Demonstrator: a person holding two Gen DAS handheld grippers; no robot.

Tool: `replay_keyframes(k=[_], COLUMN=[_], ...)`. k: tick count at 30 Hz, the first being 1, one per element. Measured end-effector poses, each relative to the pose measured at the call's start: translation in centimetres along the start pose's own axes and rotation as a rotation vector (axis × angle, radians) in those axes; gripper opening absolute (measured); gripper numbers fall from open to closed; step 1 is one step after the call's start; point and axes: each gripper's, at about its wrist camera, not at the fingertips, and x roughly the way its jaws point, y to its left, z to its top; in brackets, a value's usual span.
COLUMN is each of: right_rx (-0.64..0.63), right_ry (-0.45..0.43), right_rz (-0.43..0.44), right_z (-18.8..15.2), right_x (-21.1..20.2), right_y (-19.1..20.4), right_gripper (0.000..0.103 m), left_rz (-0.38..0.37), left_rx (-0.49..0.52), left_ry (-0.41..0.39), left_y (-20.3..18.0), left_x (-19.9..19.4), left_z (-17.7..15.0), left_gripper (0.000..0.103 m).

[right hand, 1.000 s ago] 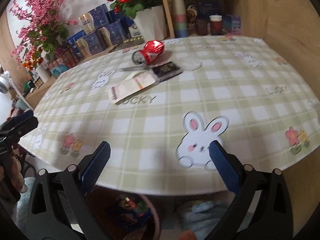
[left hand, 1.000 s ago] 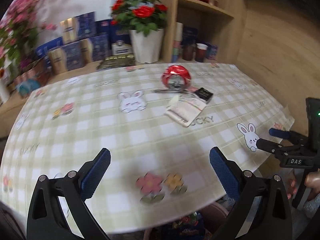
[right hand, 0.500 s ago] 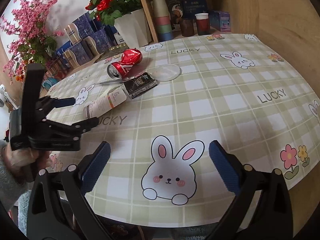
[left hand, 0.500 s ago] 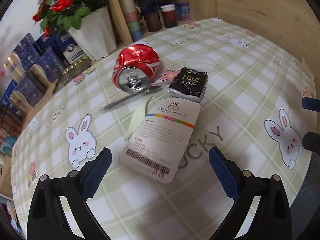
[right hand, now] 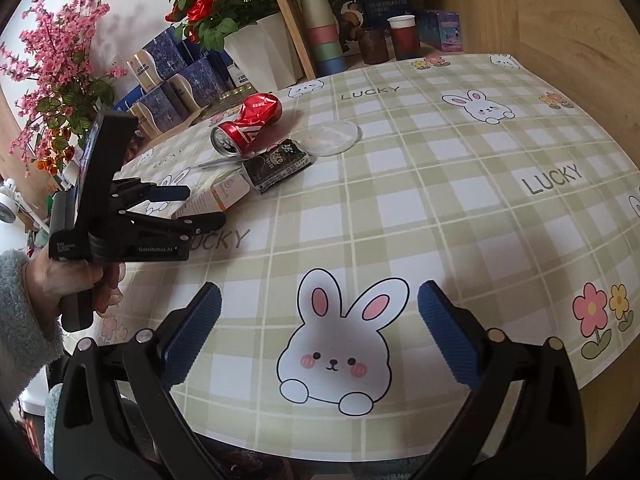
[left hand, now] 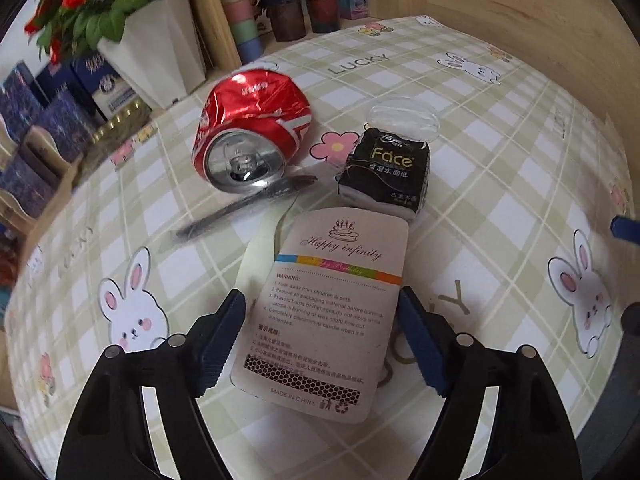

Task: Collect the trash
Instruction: 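Reach the left gripper to the white Happy infinity card and grasp it, then grasp the clear plastic lid with the right gripper while the left gripper holds the card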

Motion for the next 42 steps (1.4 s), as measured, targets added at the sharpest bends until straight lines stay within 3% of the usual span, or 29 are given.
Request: replay_keyframes(k=[3,5,12,15,20,22,23,27,32,42], right_rx=[-0.008,-0.012,-0.034,-0.036,-0.054,-0.070,-0.084,-0.092,0.048,0.159], right_ry=[-0.001,-0.004,-0.012,-0.015,-0.009,-0.007,-0.007,-0.049,-0.001,0.057], right_rz=[0.001,0.002,0.005,0.015,0.059,0.073,0.063,-0.023,-0.085,-0.246], right_z=[0.0,0.1,0.9,1.0,2.5,4.3,5.3,9.1,13.5,16.2], right_x=[-0.2,-0.5,-1.2,-1.3,-0.5,0.3,0.8,3.7,9.7,15.8], right_y=[0.2,0.4,0.8,1.3,1.8,1.6,1.5,0.5,-1.3,-0.1], right_gripper=[0.097,0.097,0.097,0.097,0.097,0.092,0.088,0.088,0.088,0.086], left_rz=[-0.037,-0.056,-0.205,-0.226,-0.159,-0.133,-0.123,-0.107,-0.100,-0.076], left_rx=[-0.003,-0.040,-0.214,-0.300,-0.365,-0.390,-0.408,-0.477,-0.547,-0.594], left_ry=[0.008,0.021,-0.098,-0.148,-0.199,-0.214,-0.224,-0.252,-0.255,-0.282], left_y=[0.2,0.5,3.4,4.9,6.8,7.5,8.1,9.7,10.9,11.8], left_x=[-0.2,-0.8,-6.9,-9.7,-12.8,-13.5,-13.9,-14.4,-13.8,-14.3], left_z=[-0.3,-0.5,-2.5,-4.2,-7.8,-9.2,-9.8,-12.1,-14.4,-16.4], left_gripper=[0.071,0.061,0.059,0.059,0.059,0.059,0.059,0.059,0.059,0.059])
